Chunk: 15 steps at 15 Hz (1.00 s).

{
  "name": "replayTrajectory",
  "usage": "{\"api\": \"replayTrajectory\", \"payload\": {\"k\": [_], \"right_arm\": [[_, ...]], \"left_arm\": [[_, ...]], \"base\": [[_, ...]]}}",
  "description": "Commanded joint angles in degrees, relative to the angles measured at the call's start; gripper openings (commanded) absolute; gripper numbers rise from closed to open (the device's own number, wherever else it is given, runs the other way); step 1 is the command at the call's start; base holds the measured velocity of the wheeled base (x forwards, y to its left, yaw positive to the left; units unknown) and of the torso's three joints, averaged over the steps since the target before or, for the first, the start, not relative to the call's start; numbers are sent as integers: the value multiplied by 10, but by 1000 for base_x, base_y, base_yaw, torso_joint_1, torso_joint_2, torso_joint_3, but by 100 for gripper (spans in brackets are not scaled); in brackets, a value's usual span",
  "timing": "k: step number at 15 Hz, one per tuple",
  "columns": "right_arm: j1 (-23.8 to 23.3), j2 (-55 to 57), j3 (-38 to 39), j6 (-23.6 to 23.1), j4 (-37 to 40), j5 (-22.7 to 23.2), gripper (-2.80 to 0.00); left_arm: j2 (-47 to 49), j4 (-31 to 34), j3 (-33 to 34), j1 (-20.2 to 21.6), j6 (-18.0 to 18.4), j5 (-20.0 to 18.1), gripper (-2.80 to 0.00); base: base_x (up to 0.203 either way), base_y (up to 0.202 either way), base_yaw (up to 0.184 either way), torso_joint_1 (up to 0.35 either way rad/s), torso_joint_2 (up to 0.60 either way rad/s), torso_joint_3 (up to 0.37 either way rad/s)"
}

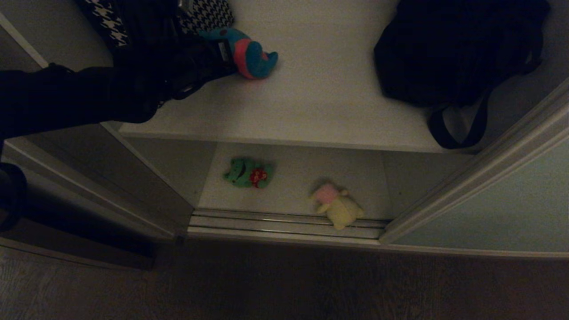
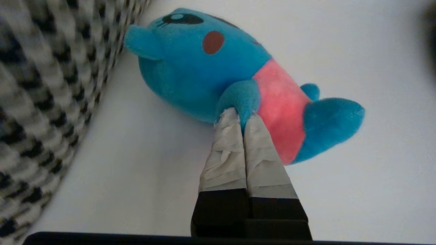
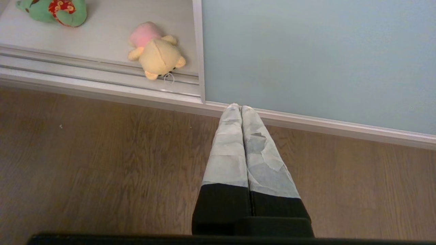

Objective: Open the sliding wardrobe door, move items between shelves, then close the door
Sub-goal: Place the blue doll on the higher shelf

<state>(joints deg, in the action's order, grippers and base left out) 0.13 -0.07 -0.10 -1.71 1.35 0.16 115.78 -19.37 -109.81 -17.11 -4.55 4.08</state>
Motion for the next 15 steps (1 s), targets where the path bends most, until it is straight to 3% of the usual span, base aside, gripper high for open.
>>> {"api": "replayTrajectory", "payload": {"k": [1,10,15], "right_arm": [[0,0,0,0,0,0,-280],[0,0,0,0,0,0,-280],[0,0,0,0,1,0,-280]], "left_arm": [[21,-3,2,3,0,5,-280],[-22,14,5,16,5,-1,-280],[-138,155,25,16,17,-59,-280]], "base": [[0,0,0,0,0,0],[0,0,0,0,0,0],[0,0,0,0,0,0]]}}
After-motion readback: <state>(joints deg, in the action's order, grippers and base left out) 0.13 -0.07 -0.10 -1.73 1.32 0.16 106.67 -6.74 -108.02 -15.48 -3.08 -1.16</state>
